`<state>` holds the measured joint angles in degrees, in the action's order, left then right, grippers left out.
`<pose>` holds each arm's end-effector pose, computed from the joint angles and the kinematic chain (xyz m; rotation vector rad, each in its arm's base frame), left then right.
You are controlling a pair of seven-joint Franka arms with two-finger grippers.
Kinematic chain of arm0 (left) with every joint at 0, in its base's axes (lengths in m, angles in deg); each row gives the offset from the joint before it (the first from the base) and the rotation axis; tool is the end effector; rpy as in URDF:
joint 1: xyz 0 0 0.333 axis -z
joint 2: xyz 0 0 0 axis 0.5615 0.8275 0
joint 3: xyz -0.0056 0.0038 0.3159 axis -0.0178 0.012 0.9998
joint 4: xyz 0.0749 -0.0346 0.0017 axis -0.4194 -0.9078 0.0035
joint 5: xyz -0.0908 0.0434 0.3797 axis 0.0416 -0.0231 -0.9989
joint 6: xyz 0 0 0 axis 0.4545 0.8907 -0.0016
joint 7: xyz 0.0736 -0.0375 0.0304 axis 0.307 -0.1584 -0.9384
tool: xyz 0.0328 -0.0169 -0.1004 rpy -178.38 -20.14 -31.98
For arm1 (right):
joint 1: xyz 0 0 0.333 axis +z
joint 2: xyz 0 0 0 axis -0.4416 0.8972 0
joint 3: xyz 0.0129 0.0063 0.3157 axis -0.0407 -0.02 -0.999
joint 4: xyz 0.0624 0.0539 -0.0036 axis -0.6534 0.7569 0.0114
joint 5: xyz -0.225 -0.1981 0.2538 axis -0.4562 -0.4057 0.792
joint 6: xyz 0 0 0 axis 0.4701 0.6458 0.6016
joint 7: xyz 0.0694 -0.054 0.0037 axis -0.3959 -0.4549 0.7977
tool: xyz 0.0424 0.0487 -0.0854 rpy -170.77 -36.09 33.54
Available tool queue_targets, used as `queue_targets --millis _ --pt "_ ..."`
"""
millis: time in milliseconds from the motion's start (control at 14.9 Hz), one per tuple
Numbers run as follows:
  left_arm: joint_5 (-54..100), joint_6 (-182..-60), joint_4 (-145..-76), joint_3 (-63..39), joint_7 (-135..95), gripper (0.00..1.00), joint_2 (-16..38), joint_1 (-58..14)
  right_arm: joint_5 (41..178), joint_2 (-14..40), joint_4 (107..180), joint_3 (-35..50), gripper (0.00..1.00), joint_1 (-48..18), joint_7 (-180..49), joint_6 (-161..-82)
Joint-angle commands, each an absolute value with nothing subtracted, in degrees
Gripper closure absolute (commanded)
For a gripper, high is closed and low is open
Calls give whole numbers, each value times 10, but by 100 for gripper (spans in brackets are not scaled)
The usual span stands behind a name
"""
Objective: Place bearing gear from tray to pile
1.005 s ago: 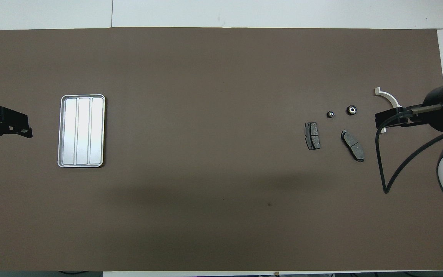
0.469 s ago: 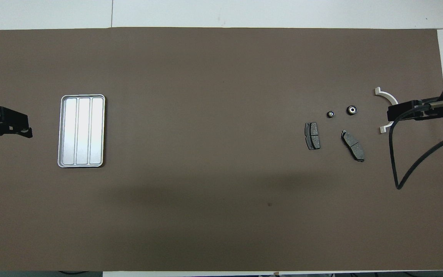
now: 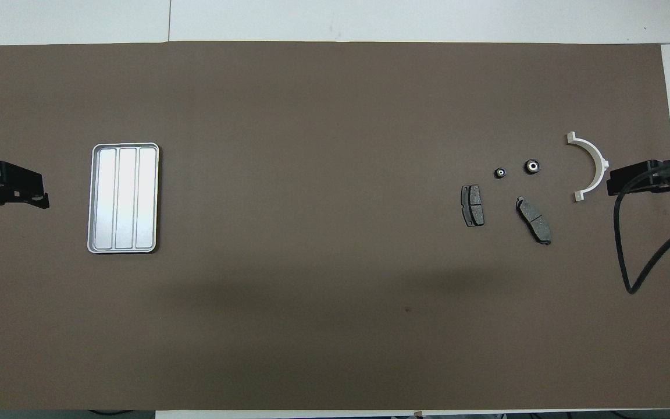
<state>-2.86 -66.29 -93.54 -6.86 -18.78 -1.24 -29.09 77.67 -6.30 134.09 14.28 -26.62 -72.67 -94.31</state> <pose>0.5285 -0.0219 0.6223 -3.0985 -0.3138 0.1541 0.5336 -0.0035 0.6269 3.1156 0.0234 -0.0115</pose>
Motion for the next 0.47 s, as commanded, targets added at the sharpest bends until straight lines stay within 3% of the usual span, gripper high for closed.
queue_targets --millis 0,402 --pt "-31 -659 -946 -73 -186 0 -25 -295 778 -67 1336 152 0 -272 -715 -928" --pt "-31 -659 -946 -73 -186 0 -25 -295 776 -69 1336 165 0 -272 -714 -934"
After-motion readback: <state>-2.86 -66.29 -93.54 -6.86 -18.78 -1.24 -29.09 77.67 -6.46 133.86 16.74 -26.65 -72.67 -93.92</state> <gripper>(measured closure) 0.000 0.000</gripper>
